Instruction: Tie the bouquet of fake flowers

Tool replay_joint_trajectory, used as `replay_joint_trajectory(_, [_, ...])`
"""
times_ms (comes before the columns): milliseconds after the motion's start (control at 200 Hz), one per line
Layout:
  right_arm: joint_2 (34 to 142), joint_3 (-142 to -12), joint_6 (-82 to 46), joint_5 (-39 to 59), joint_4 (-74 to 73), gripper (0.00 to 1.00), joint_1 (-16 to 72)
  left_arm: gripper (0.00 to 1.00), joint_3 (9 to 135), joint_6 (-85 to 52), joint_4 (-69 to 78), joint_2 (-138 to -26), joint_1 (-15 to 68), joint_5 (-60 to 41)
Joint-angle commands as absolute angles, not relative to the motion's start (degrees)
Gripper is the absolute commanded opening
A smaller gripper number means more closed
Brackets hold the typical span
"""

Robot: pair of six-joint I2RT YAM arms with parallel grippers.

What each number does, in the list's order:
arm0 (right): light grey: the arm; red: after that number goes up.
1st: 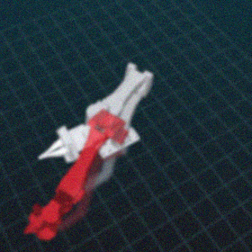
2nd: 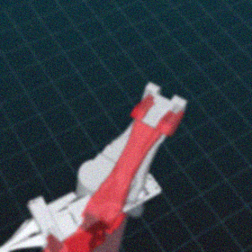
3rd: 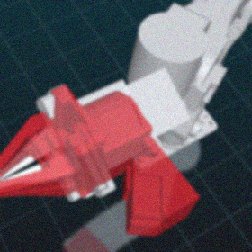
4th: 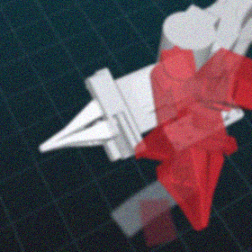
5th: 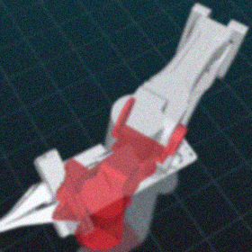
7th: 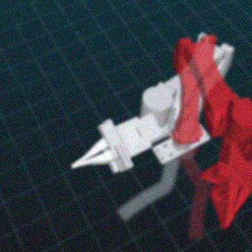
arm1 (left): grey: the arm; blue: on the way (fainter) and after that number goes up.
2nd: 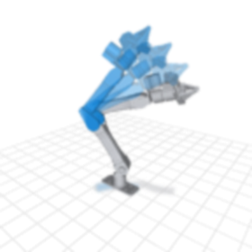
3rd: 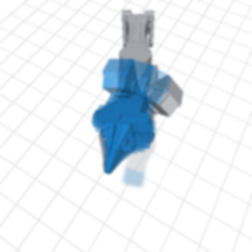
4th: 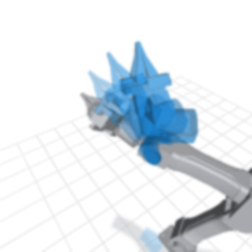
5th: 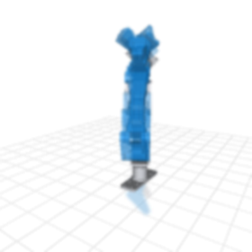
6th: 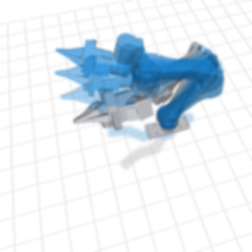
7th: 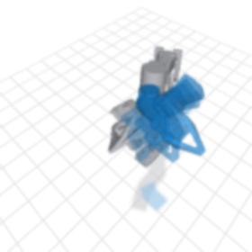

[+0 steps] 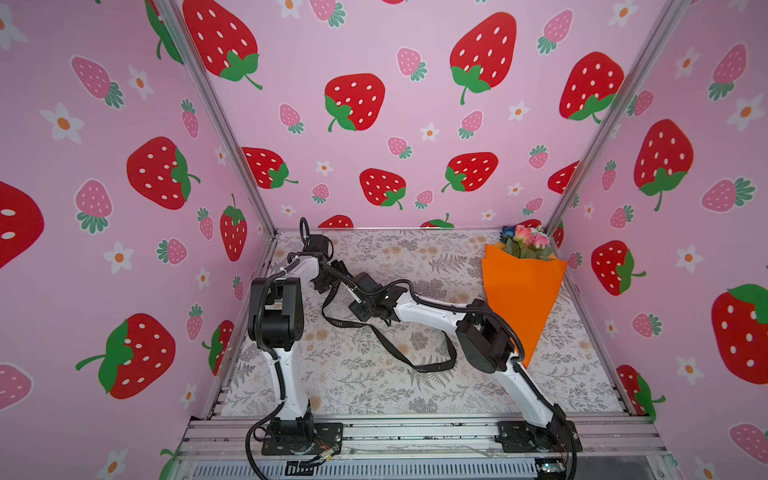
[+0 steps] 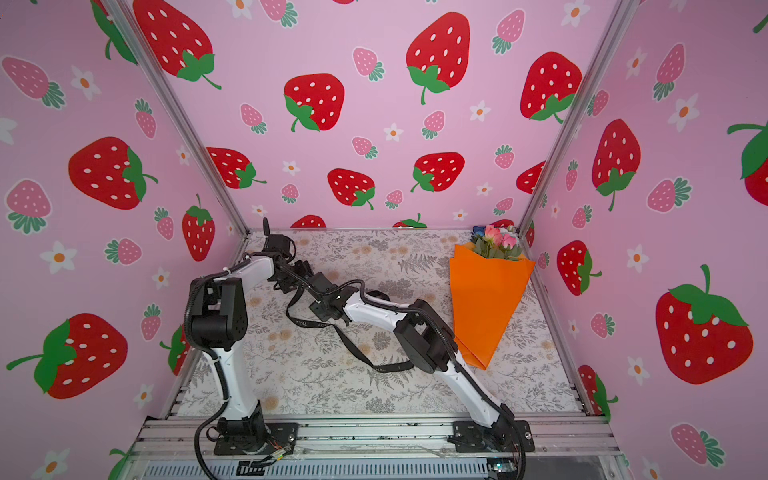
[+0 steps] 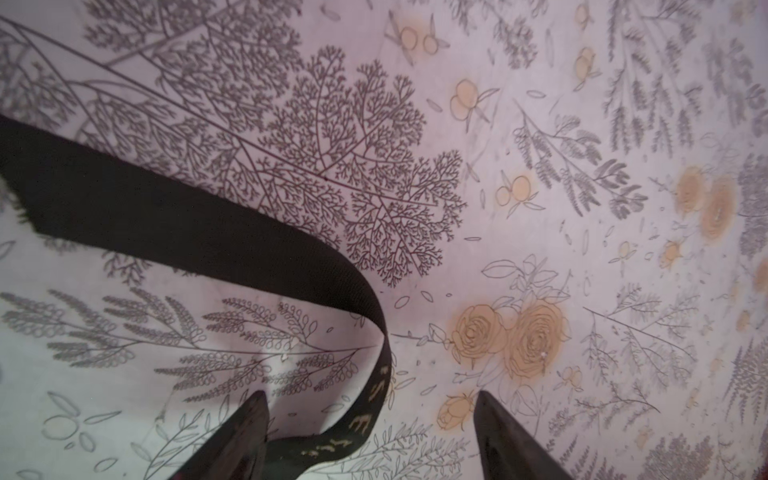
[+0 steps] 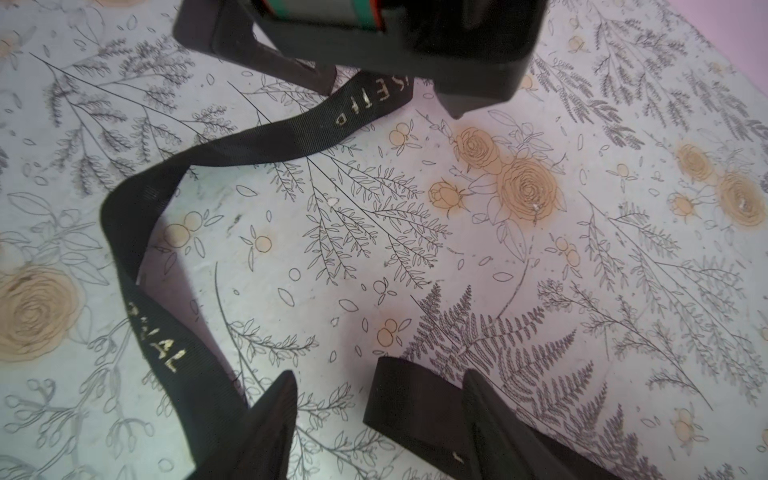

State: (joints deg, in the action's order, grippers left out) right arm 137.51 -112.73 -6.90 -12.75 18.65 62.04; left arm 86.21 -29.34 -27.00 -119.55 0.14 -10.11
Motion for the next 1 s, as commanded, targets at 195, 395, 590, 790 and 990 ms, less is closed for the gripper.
replay_joint_trajectory(195, [140.87, -114.72, -5.93, -14.15, 22.05, 0.58, 62.18, 0.76, 93.16, -24.85, -33.99, -124.26, 1.44, -5.83])
replay_joint_trajectory(395, [141.95, -115.18, -6.06, -14.49, 21.26, 0.44, 62.14, 0.54, 95.95, -24.25, -36.21, -126.81, 1.84, -3.89])
replay_joint_trajectory(590, [141.50, -115.85, -8.16, -17.34, 21.05, 0.14, 61.27, 0.09, 95.01, -24.15, -36.27, -126.27, 1.80, -3.04])
replay_joint_trajectory(790, [133.28, -110.37, -8.92, -21.85, 19.24, 0.02, 59.83, 0.00, 93.48, -23.51, -36.18, -121.81, 0.29, -1.35])
replay_joint_trajectory(990, [118.70, -99.41, -11.06, -28.44, 16.96, 0.02, 56.30, 0.00, 94.10, -21.89, -37.42, -112.18, -5.47, 3.57])
